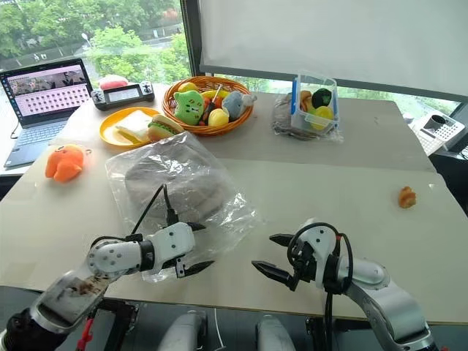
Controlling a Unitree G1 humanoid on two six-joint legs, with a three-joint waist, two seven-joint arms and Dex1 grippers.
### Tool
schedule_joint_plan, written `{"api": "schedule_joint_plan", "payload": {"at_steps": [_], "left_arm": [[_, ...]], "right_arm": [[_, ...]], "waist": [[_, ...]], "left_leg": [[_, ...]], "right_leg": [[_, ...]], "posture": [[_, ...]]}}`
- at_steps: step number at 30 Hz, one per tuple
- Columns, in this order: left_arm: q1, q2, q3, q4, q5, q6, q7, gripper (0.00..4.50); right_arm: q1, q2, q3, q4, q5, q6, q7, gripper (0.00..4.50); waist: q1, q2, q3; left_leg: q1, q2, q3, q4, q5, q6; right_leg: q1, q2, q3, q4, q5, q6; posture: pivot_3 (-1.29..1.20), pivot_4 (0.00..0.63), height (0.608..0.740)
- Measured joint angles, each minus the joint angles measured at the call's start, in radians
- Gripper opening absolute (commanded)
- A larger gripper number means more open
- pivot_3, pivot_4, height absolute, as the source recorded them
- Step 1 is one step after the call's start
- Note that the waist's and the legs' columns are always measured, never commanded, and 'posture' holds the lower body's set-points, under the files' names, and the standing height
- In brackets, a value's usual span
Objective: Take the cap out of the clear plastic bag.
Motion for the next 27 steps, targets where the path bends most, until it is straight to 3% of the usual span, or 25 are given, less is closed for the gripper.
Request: {"api": "schedule_joint_plan", "payload": {"at_steps": [8,16,21,27], "left_arm": [[0.082,-0.048,0.124,0.031,0.091,-0.107,0.114,4.46],[0.085,-0.095,0.154,0.095,0.117,-0.155,0.134,4.46],[0.105,-0.206,0.284,0.006,-0.238,-0.119,0.004,4.46],[0.161,-0.108,0.409,-0.045,-0.446,-0.052,-0.133,4.46]], "right_arm": [[-0.033,0.000,0.004,0.018,-0.002,0.007,0.027,4.50],[-0.063,0.019,0.020,0.066,-0.013,-0.002,0.035,4.50],[-0.070,0.035,0.037,0.080,-0.026,-0.020,0.038,4.50],[-0.086,0.047,0.057,0.119,-0.051,-0.035,0.047,4.50]], "waist": [[0.004,0.000,0.000],[0.004,0.000,0.000],[0.003,0.000,0.000],[-0.005,0.000,0.000]], "left_leg": [[0.000,0.000,0.000,0.000,0.000,0.000],[0.000,0.000,0.000,0.000,0.000,0.000],[0.000,0.000,0.000,0.000,0.000,0.000],[0.001,0.000,0.000,0.000,0.000,0.000]], "right_leg": [[0.000,0.000,0.000,0.000,0.000,0.000],[0.000,0.000,0.000,0.000,0.001,-0.001],[0.000,0.000,-0.001,0.000,0.001,-0.001],[0.001,0.000,0.000,0.001,0.001,-0.001]], "posture": [[0.00,0.150,0.740],[0.00,0.150,0.740],[0.00,0.150,0.740],[0.00,0.150,0.740]]}}
